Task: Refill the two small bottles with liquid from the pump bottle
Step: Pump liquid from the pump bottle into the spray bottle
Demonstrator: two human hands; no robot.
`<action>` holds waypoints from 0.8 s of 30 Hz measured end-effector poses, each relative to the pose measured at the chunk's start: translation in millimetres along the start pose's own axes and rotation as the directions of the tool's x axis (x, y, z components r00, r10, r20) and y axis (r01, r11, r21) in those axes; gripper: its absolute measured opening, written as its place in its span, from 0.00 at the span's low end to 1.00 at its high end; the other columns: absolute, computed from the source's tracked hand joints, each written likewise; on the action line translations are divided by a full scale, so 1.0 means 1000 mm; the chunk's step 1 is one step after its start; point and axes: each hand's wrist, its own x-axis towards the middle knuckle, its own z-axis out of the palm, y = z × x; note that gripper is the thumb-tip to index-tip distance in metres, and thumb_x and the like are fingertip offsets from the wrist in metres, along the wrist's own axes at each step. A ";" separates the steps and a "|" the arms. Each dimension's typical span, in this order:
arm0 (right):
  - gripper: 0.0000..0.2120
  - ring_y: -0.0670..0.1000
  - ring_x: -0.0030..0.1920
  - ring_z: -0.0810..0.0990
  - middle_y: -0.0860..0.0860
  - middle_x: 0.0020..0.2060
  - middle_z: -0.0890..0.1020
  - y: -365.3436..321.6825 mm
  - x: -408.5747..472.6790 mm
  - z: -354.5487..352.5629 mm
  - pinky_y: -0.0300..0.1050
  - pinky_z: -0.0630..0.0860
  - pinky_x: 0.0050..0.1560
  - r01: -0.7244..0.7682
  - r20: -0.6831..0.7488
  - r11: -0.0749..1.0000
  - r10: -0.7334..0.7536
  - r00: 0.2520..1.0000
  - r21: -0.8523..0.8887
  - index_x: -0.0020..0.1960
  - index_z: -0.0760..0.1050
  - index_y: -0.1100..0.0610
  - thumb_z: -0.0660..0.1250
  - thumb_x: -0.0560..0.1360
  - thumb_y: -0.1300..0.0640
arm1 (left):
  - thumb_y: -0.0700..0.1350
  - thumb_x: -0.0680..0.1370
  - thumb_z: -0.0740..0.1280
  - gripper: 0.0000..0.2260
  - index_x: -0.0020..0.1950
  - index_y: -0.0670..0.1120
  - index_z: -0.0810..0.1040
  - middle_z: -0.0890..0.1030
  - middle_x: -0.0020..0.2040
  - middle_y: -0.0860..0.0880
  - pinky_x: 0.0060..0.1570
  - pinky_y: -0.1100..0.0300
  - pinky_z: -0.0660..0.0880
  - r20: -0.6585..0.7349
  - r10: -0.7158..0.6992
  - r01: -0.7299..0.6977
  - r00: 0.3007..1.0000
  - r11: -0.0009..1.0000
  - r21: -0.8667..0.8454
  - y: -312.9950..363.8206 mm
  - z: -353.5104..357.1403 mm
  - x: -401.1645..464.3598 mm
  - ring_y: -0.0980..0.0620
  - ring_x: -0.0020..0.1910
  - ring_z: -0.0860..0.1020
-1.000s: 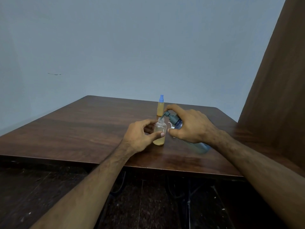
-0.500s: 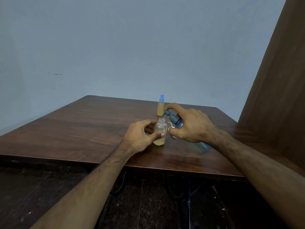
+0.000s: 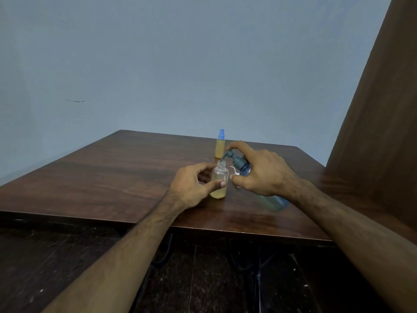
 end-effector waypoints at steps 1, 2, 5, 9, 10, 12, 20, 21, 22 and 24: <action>0.30 0.49 0.35 0.78 0.45 0.37 0.80 0.001 0.000 0.001 0.42 0.68 0.34 -0.003 -0.006 1.000 0.004 1.000 0.021 0.71 0.59 0.34 0.71 0.75 0.42 | 0.57 0.71 0.78 0.27 0.68 0.51 0.80 0.85 0.54 0.55 0.53 0.61 0.81 -0.001 0.001 -0.001 1.000 1.000 -0.001 0.000 0.000 0.000 0.60 0.49 0.83; 0.31 0.49 0.34 0.78 0.45 0.37 0.79 0.002 -0.001 0.001 0.42 0.69 0.34 -0.005 -0.014 0.999 0.006 1.000 0.042 0.72 0.59 0.34 0.72 0.75 0.42 | 0.57 0.71 0.78 0.27 0.67 0.51 0.80 0.85 0.53 0.55 0.53 0.62 0.81 -0.003 0.002 -0.002 1.000 1.000 -0.002 0.000 0.000 0.000 0.61 0.49 0.83; 0.32 0.51 0.35 0.80 0.48 0.37 0.81 0.007 -0.004 0.005 0.48 0.76 0.38 -0.023 -0.031 0.989 0.028 0.999 0.147 0.73 0.60 0.31 0.73 0.75 0.40 | 0.56 0.71 0.78 0.25 0.66 0.53 0.80 0.85 0.52 0.57 0.50 0.67 0.80 -0.003 0.000 0.000 1.000 1.000 -0.015 0.001 0.000 0.000 0.62 0.48 0.83; 0.28 0.51 0.45 0.84 0.48 0.43 0.85 0.013 -0.010 0.006 0.49 0.80 0.50 -0.035 -0.067 0.930 0.064 0.996 0.367 0.74 0.63 0.30 0.72 0.79 0.37 | 0.55 0.71 0.79 0.22 0.64 0.54 0.82 0.85 0.51 0.57 0.49 0.68 0.79 -0.016 -0.013 0.012 1.000 0.998 -0.059 0.001 0.000 -0.001 0.64 0.47 0.82; 0.27 0.50 0.49 0.85 0.48 0.46 0.87 0.014 -0.011 0.006 0.46 0.79 0.53 -0.036 -0.074 0.901 0.076 0.994 0.431 0.75 0.63 0.29 0.72 0.81 0.40 | 0.55 0.71 0.79 0.22 0.63 0.55 0.82 0.85 0.50 0.58 0.49 0.68 0.79 -0.017 -0.020 0.019 1.000 0.998 -0.061 0.001 0.000 0.000 0.64 0.46 0.82; 0.29 0.43 0.50 0.84 0.47 0.47 0.88 0.016 -0.013 0.004 0.34 0.75 0.56 -0.038 -0.079 0.839 0.097 0.992 0.542 0.77 0.63 0.30 0.72 0.83 0.49 | 0.56 0.70 0.79 0.22 0.63 0.55 0.82 0.85 0.50 0.58 0.50 0.67 0.80 -0.012 -0.031 0.030 0.999 0.998 -0.054 0.001 0.000 0.000 0.63 0.47 0.82; 0.08 0.56 0.54 0.86 0.61 0.53 0.87 0.002 -0.011 -0.003 0.44 0.80 0.58 -0.135 -0.037 0.582 0.273 0.961 0.802 0.52 0.81 0.51 0.73 0.81 0.64 | 0.56 0.70 0.79 0.20 0.61 0.56 0.82 0.85 0.49 0.59 0.45 0.73 0.77 -0.006 -0.044 0.043 0.999 0.998 -0.040 0.003 -0.001 -0.002 0.64 0.46 0.82; 0.08 0.57 0.53 0.86 0.62 0.52 0.87 -0.001 -0.011 -0.002 0.48 0.81 0.59 -0.136 -0.038 0.541 0.299 0.954 0.830 0.50 0.81 0.53 0.72 0.80 0.66 | 0.56 0.70 0.79 0.21 0.61 0.56 0.82 0.85 0.49 0.59 0.46 0.72 0.78 -0.009 -0.043 0.043 0.999 0.998 -0.042 0.004 0.000 -0.002 0.64 0.46 0.82; 0.08 0.56 0.51 0.86 0.60 0.47 0.88 -0.003 -0.010 0.000 0.51 0.81 0.60 -0.131 -0.044 0.503 0.322 0.946 0.854 0.48 0.81 0.54 0.72 0.79 0.66 | 0.56 0.70 0.79 0.21 0.62 0.55 0.83 0.85 0.49 0.58 0.46 0.71 0.78 -0.014 -0.042 0.041 0.999 0.998 -0.044 0.004 0.001 -0.002 0.63 0.46 0.83; 0.05 0.50 0.46 0.85 0.54 0.39 0.87 -0.005 -0.007 0.003 0.51 0.80 0.54 -0.119 -0.058 0.440 0.369 0.928 0.890 0.45 0.82 0.55 0.70 0.78 0.61 | 0.54 0.70 0.79 0.22 0.62 0.53 0.83 0.86 0.49 0.57 0.48 0.69 0.79 -0.025 -0.035 0.034 0.999 0.998 -0.051 0.004 0.001 -0.002 0.61 0.46 0.83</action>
